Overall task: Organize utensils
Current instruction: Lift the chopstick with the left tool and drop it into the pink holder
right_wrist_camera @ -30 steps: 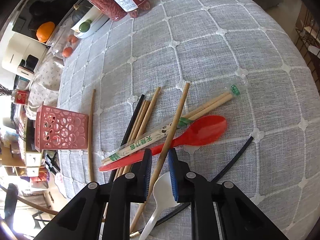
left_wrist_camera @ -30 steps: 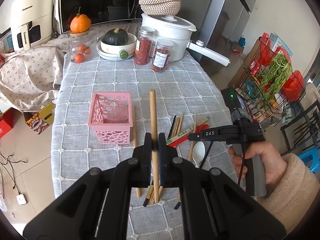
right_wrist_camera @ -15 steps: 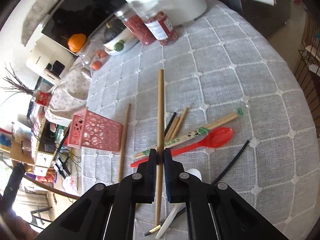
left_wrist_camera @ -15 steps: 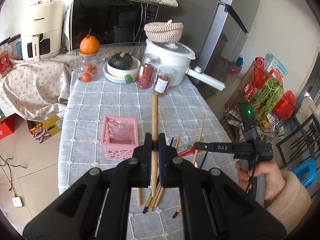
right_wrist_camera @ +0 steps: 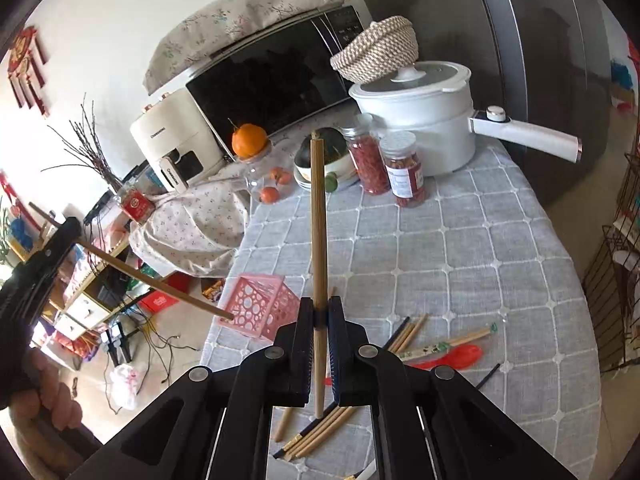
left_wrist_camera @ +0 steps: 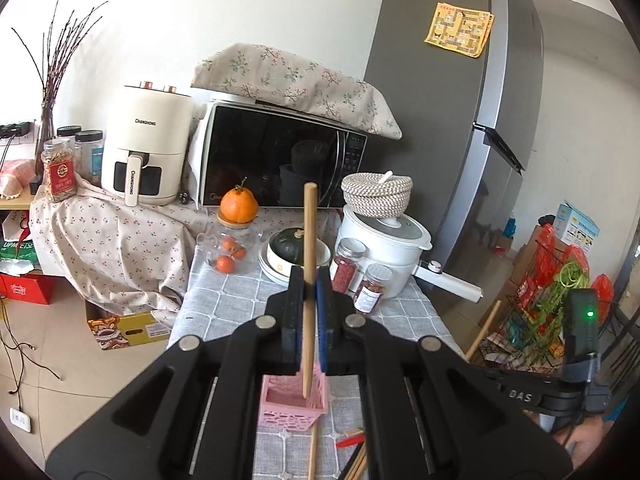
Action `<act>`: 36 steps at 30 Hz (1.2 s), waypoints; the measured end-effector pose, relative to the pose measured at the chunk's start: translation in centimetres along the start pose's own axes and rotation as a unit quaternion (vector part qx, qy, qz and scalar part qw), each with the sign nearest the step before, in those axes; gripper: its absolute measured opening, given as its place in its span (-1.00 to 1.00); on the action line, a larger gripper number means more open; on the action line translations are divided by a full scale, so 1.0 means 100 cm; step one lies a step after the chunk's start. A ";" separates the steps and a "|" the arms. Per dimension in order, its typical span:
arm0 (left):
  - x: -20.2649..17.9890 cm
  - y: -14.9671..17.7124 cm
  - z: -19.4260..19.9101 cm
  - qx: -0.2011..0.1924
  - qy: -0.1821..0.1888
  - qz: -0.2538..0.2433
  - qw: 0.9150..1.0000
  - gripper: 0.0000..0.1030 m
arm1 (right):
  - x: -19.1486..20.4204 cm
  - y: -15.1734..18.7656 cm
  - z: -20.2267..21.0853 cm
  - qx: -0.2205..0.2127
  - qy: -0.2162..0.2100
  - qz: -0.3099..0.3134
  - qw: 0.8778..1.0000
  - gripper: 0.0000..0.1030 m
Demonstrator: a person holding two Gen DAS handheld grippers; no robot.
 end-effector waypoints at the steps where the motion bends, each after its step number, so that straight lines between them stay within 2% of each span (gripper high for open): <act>1: 0.002 0.000 -0.006 0.002 -0.002 0.001 1.000 -0.87 | 0.003 -0.001 0.001 -0.005 -0.001 0.004 1.000 -0.87; 7: 0.014 0.003 -0.054 0.041 -0.018 0.015 0.999 -0.87 | 0.022 -0.008 0.006 -0.030 -0.013 0.019 0.999 -0.87; 12: 0.022 0.008 -0.087 0.075 -0.022 0.022 0.997 -0.87 | 0.034 -0.021 0.014 -0.069 -0.033 0.017 0.997 -0.87; 16: 0.030 0.012 -0.104 0.097 -0.023 0.038 0.994 -0.87 | 0.041 -0.033 0.010 -0.092 -0.038 0.013 0.995 -0.87; 19: 0.031 0.013 -0.110 0.099 -0.020 0.040 0.994 -0.87 | 0.043 -0.040 0.001 -0.101 -0.046 0.006 0.994 -0.87; 20: 0.031 0.013 -0.110 0.099 -0.021 0.039 0.994 -0.78 | 0.044 -0.041 -0.002 -0.104 -0.049 0.004 0.993 -0.87; 23: 0.030 0.012 -0.107 0.097 -0.024 0.037 0.994 -0.21 | 0.044 -0.047 -0.012 -0.109 -0.051 -0.001 0.993 -0.87; 27: 0.028 0.011 -0.094 0.099 -0.043 0.020 0.994 0.13 | 0.040 -0.051 -0.028 -0.105 -0.055 -0.018 0.993 -0.87; 29: 0.030 0.015 -0.087 0.103 -0.056 0.013 0.993 0.42 | 0.037 -0.052 -0.038 -0.102 -0.057 -0.024 0.993 -0.87; 30: 0.032 0.017 -0.084 0.105 -0.063 0.011 0.992 0.50 | 0.036 -0.053 -0.043 -0.099 -0.056 -0.025 0.993 -0.87; 36: 0.047 0.037 -0.080 0.148 -0.083 0.007 0.985 0.60 | 0.037 -0.051 -0.074 -0.072 -0.046 -0.030 0.996 -0.87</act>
Point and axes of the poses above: each gripper's, at about its wrist camera, not at the fingertips, and z roughly against the way its jaws point, x to its left, y to its underside, the point moved 4 cm from there along -z, roughly the way its jaws point, and after that the axes turned 15 degrees about x, right-handed, at the moved point
